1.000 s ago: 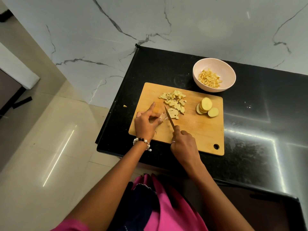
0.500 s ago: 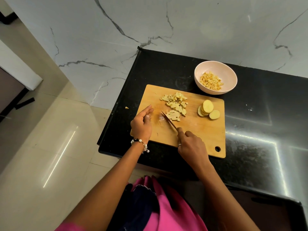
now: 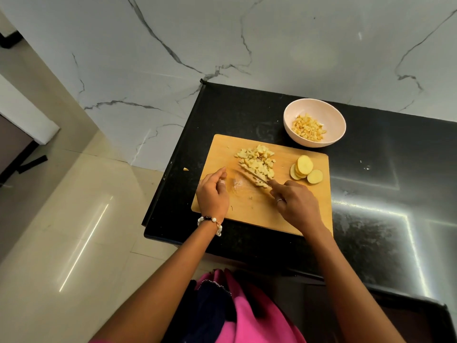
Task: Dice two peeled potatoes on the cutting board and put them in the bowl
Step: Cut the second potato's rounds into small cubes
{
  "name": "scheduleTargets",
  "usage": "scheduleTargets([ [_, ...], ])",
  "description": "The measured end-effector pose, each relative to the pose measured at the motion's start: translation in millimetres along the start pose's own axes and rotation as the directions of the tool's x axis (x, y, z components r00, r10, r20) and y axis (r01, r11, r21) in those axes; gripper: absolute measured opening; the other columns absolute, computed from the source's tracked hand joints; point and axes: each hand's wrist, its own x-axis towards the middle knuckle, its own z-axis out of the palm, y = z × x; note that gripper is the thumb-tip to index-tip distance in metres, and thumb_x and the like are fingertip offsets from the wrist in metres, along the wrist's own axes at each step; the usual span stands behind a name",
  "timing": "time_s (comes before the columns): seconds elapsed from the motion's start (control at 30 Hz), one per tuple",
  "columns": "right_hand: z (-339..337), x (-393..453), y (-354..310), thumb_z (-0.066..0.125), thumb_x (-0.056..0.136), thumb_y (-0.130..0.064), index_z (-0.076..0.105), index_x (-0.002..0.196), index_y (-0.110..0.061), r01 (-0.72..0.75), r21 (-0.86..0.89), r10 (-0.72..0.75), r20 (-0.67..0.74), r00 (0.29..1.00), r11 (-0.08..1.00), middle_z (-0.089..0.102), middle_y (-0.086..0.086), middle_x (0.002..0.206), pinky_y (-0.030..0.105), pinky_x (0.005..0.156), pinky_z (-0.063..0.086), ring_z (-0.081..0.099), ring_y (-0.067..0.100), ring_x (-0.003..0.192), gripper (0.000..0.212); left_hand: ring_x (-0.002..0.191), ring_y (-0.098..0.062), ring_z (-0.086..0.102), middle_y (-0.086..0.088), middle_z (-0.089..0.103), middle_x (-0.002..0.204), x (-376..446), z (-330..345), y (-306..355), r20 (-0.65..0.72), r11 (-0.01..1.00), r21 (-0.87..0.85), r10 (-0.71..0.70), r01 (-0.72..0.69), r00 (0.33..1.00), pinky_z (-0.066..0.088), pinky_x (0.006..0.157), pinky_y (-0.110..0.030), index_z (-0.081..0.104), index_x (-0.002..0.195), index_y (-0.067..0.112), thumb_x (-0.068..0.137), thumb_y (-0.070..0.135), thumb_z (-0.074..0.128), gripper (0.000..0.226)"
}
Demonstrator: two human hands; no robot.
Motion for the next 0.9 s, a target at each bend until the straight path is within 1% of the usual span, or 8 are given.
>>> scheduleTargets([
  [0.17, -2, -24, 26, 0.05, 0.093, -0.025, 0.054, 0.132, -0.032, 0.067, 0.073, -0.072, 0.06, 0.996, 0.995, 0.057, 0.003, 0.098, 0.04, 0.066, 0.048, 0.052, 0.022, 0.089, 0.04, 0.099, -0.013, 0.054, 0.0, 0.069, 0.102, -1, 5, 1, -0.025, 0.998, 0.058, -0.007, 0.008, 1.0, 0.044, 0.089, -0.027, 0.067, 0.115, 0.013, 0.088, -0.003, 0.053, 0.035],
  [0.3, 5, -29, 31, 0.05, 0.092, -0.019, 0.048, 0.137, -0.033, 0.006, -0.026, -0.005, 0.022, 1.0, 1.0, 0.053, 0.004, 0.109, 0.039, 0.072, 0.049, 0.045, 0.023, 0.1, 0.048, 0.1, -0.022, 0.051, -0.005, 0.065, 0.105, -2, 12, 5, -0.026, 0.992, 0.122, -0.019, 0.022, 0.999, 0.036, 0.086, -0.022, 0.066, 0.117, 0.012, 0.088, -0.002, 0.054, 0.034],
  [0.43, 8, -16, 27, 0.051, 0.094, -0.024, 0.05, 0.136, -0.032, -0.059, -0.075, 0.053, -0.068, 0.996, 0.995, 0.052, 0.005, 0.109, 0.035, 0.067, 0.047, 0.045, 0.023, 0.099, 0.043, 0.102, -0.022, 0.048, -0.007, 0.061, 0.107, -3, 14, 10, -0.008, 0.986, 0.159, -0.047, 0.048, 0.999, 0.037, 0.093, -0.03, 0.065, 0.12, 0.012, 0.089, 0.0, 0.055, 0.034],
  [0.5, 6, -10, 26, 0.049, 0.096, -0.027, 0.055, 0.132, -0.03, -0.08, -0.058, 0.074, -0.091, 0.993, 0.995, 0.052, 0.005, 0.107, 0.033, 0.065, 0.043, 0.045, 0.022, 0.095, 0.037, 0.102, -0.022, 0.047, -0.007, 0.061, 0.107, -3, 14, 10, -0.003, 0.985, 0.166, -0.047, 0.047, 0.999, 0.035, 0.093, -0.028, 0.064, 0.12, 0.012, 0.09, 0.0, 0.054, 0.034],
  [0.6, 1, -7, 28, 0.049, 0.095, -0.03, 0.065, 0.121, -0.029, -0.089, -0.03, 0.085, -0.103, 0.991, 0.996, 0.054, 0.002, 0.106, 0.034, 0.063, 0.043, 0.045, 0.021, 0.092, 0.03, 0.102, -0.022, 0.047, -0.007, 0.06, 0.107, -4, 13, 11, 0.002, 0.983, 0.175, -0.049, 0.048, 0.999, 0.032, 0.09, -0.022, 0.064, 0.121, 0.012, 0.09, 0.0, 0.053, 0.035],
  [0.67, -1, -6, 30, 0.051, 0.095, -0.03, 0.066, 0.117, -0.03, -0.1, -0.016, 0.098, -0.094, 0.991, 0.995, 0.055, 0.0, 0.106, 0.031, 0.061, 0.039, 0.045, 0.02, 0.093, 0.028, 0.101, -0.021, 0.046, -0.006, 0.06, 0.107, -4, 13, 12, 0.008, 0.982, 0.182, -0.052, 0.05, 0.999, 0.031, 0.088, -0.02, 0.064, 0.121, 0.013, 0.09, -0.001, 0.053, 0.036],
  [0.77, -4, -5, 32, 0.053, 0.094, -0.029, 0.064, 0.121, -0.033, -0.124, 0.021, 0.125, -0.085, 0.988, 0.992, 0.056, -0.001, 0.105, 0.03, 0.061, 0.035, 0.046, 0.019, 0.094, 0.029, 0.101, -0.02, 0.046, -0.006, 0.059, 0.108, -4, 12, 13, 0.017, 0.981, 0.188, -0.054, 0.05, 0.998, 0.03, 0.088, -0.02, 0.063, 0.122, 0.013, 0.09, 0.0, 0.053, 0.036],
  [0.9, -8, -5, 35, 0.056, 0.093, -0.025, 0.062, 0.124, -0.031, -0.166, 0.135, 0.18, -0.098, 0.979, 0.977, 0.059, 0.002, 0.104, 0.031, 0.065, 0.037, 0.05, 0.022, 0.096, 0.032, 0.105, -0.022, 0.045, -0.006, 0.058, 0.109, -4, 12, 15, 0.027, 0.98, 0.184, -0.083, 0.077, 0.996, 0.032, 0.093, -0.022, 0.062, 0.123, 0.013, 0.09, 0.001, 0.053, 0.036],
])
